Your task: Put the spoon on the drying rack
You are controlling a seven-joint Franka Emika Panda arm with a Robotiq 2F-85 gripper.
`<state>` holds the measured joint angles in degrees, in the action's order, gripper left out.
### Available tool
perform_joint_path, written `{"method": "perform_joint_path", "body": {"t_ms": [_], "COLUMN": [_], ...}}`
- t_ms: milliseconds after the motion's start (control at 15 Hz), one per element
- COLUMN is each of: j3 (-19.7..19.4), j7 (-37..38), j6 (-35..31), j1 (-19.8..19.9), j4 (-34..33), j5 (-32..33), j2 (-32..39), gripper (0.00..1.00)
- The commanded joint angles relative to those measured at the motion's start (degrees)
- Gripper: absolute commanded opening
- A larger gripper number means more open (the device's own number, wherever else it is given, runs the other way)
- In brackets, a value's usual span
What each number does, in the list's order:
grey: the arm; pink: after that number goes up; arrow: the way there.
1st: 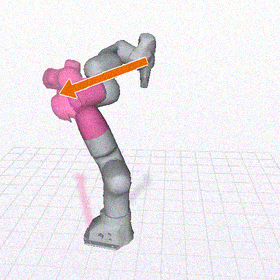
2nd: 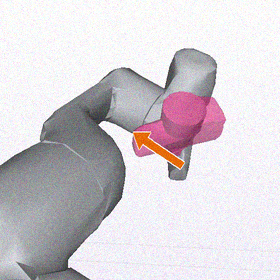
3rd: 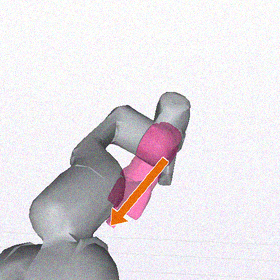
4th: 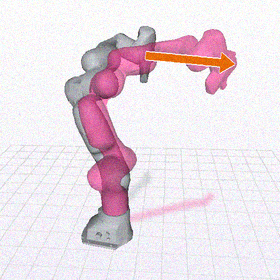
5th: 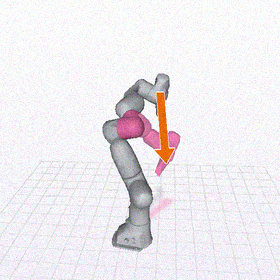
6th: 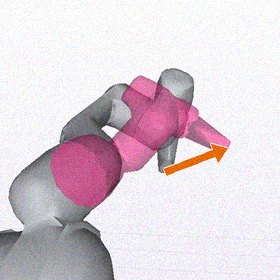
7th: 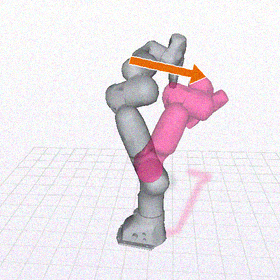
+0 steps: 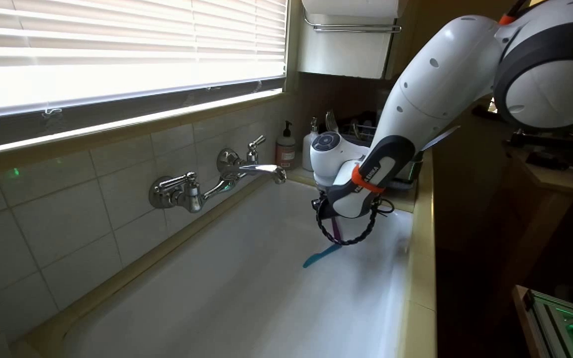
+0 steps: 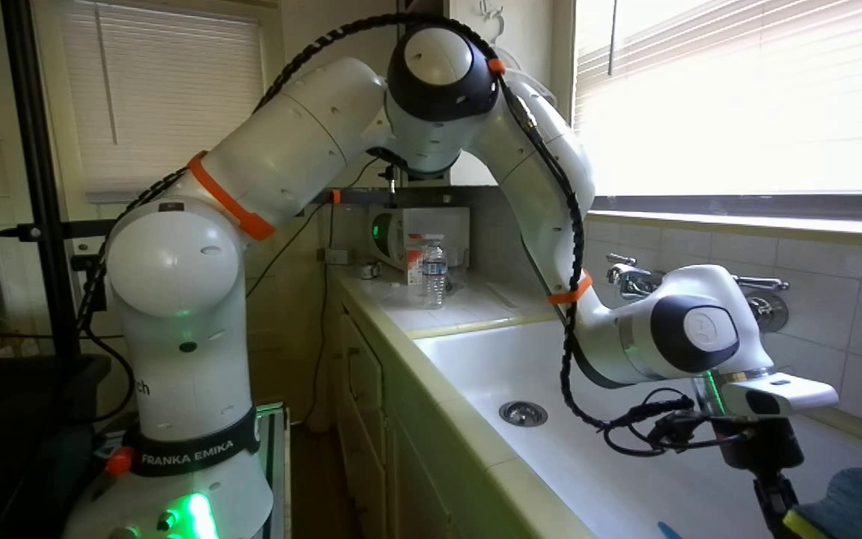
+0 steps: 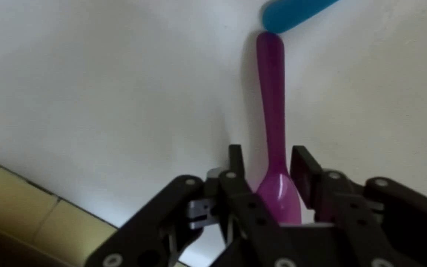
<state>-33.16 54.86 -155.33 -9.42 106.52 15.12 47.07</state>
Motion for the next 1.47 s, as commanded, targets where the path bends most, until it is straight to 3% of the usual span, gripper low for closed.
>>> {"method": "perform_joint_path", "body": {"t_ms": [0,267,400,600,933,1200,1400], "j3": [-1.53,-1.64,-1.06,4.04,16.97,30.4,38.04], "j7": [1.47,1.37,0.69,-5.22,-23.15,-37.8,-47.82], "j6": [-1.18,-1.2,-1.46,-6.58,-14.7,-11.24,-5.68], "j1": [-1.18,-1.15,-0.56,3.87,14.24,25.44,32.44], "j4": [-0.67,-1.74,-2.5,-1.57,0.23,-0.87,-2.38], "j5": [0.61,0.58,0.37,-1.6,-7.53,-8.7,-8.74], "j2": [1.67,2.33,2.56,-0.27,-4.72,-6.1,-5.63], "gripper": [0.69,0.99,1.0,1.0,1.0,1.0,1.0]}}
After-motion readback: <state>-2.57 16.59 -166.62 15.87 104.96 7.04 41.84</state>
